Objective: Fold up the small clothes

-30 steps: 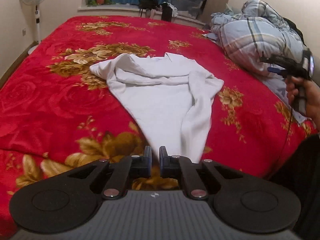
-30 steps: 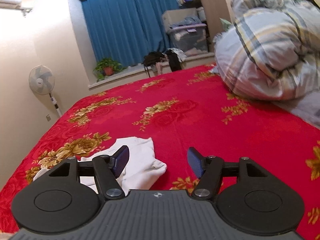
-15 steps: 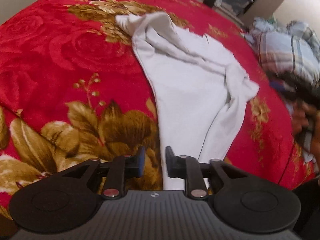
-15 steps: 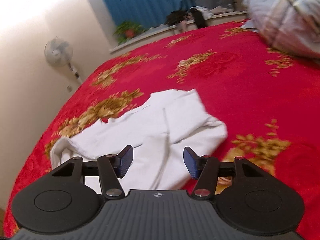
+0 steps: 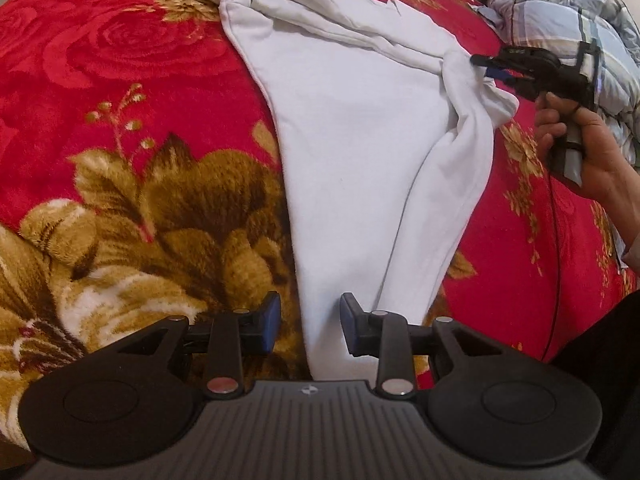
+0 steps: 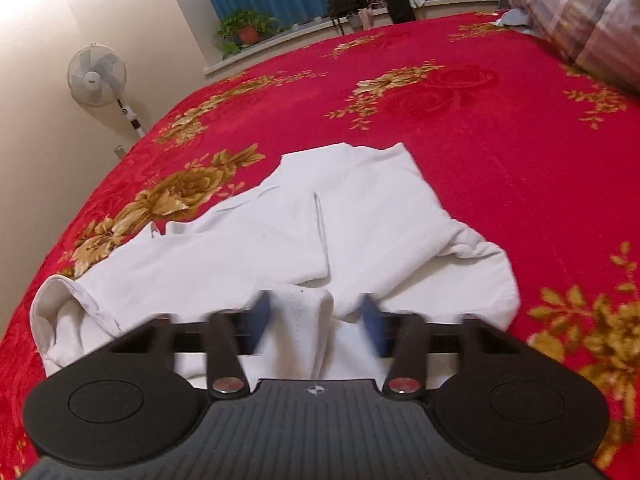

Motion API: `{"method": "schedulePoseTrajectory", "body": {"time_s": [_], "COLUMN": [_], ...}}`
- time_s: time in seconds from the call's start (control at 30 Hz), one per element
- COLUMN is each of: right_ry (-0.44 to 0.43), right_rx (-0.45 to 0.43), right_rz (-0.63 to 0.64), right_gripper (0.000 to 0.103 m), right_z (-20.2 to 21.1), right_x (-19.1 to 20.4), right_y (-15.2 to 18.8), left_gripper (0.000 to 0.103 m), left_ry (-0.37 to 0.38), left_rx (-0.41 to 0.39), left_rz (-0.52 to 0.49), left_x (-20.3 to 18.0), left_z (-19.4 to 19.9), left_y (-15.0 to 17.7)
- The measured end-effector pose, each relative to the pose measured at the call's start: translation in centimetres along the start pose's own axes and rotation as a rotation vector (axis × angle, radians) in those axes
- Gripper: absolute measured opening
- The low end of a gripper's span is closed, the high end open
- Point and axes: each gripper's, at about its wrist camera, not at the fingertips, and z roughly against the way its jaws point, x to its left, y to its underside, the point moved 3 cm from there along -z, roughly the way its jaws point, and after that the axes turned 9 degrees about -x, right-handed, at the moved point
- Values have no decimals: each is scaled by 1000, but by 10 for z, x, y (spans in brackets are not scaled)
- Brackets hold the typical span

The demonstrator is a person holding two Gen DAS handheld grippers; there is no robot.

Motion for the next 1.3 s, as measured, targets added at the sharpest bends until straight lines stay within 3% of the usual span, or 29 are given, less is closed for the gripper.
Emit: {"method": "schedulePoseTrajectory", "body": {"time_s": [0.1, 0.17, 0.43, 0.57, 0.7, 0.8, 0.87, 0.97, 1.07, 1.2, 1.27, 1.3], "right_ry": [-43, -48, -54, -2, 26, 44, 107, 252, 297, 226, 243, 271], "right_rx": [-63, -96, -254, -320, -328, -318, -234, 26, 40, 24, 80, 157], "right_rz": [-26, -68, -71, -116, -175, -224, -214, -165, -132, -82, -76, -69], "right_gripper": [15, 13, 10, 8, 7, 6, 6, 10, 14, 33, 35, 36], "right_z": [20, 44, 204, 286, 340, 369, 367, 328, 311, 291, 274, 262], "right_x": [0, -2, -13, -37, -60, -74, -80, -93, -92, -77, -76, -80], "right_y": [-10, -17, -27, -1, 32, 56, 74, 106, 115, 112, 121, 131], "left_gripper": [29, 7, 3, 1, 1, 1, 2, 3, 5, 6, 19, 23], "left_ry": [-5, -12, 29, 69, 118, 149, 110, -22, 1, 58, 64, 43], "left_rx": [0, -3, -112, -196, -284, -250, -174, -99, -89, -35, 9, 46], "left_rz": [-2, -11, -19, -12, 17, 9, -9, -5, 18, -37, -58, -77], "left_x": [0, -1, 0, 8, 20, 28, 29, 36, 35, 14, 5, 2], "left_z": [1, 1, 41, 79, 122, 131, 119, 98, 91, 73, 59, 51], "left_y": [-1, -2, -5, -7, -11, -5, 2, 4, 3, 14, 20, 26]}}
